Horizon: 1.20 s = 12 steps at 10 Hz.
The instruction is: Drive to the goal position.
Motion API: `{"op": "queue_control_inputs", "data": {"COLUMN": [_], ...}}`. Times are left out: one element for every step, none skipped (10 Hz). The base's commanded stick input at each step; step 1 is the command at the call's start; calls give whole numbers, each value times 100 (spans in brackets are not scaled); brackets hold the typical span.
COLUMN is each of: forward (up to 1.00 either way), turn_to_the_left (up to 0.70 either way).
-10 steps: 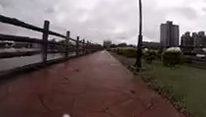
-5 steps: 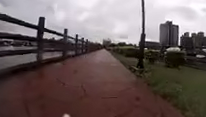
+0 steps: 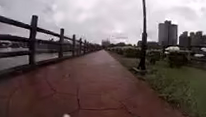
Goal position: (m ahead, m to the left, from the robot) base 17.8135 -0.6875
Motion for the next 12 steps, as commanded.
{"op": "queue_control_inputs", "data": {"forward": [50,50,50,50,50,50,50,50,50,50,50,50], "turn_to_the_left": [0,0,0,0,0,0,0,0,0,0,5,30]}}
